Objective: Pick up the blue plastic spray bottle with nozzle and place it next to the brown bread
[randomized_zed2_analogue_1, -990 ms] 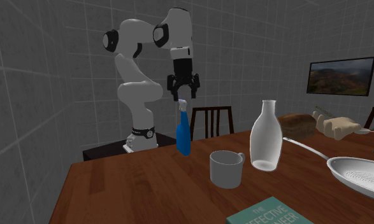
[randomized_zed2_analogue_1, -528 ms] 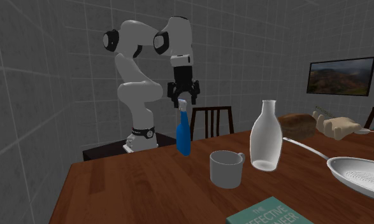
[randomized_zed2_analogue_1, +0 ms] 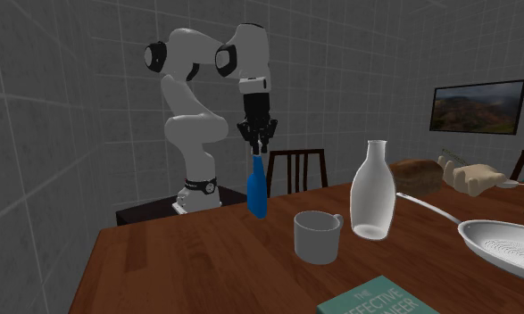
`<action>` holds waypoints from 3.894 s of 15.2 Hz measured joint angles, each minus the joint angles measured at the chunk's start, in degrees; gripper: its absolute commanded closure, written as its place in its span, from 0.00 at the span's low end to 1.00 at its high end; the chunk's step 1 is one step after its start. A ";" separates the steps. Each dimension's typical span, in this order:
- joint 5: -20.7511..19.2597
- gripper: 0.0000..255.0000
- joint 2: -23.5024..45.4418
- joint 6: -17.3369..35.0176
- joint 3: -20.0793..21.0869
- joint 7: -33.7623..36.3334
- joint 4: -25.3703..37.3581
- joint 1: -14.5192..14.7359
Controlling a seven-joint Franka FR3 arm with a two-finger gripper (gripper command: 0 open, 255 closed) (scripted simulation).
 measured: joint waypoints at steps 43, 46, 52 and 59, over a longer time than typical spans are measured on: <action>-0.61 1.00 2.61 -26.13 -0.39 1.47 28.76 -0.06; -0.65 1.00 3.45 -28.07 -0.48 1.52 31.54 -0.05; -0.71 1.00 5.36 -32.19 -0.60 1.69 37.58 -0.03; -0.71 1.00 8.41 -37.17 -0.72 1.94 45.62 0.03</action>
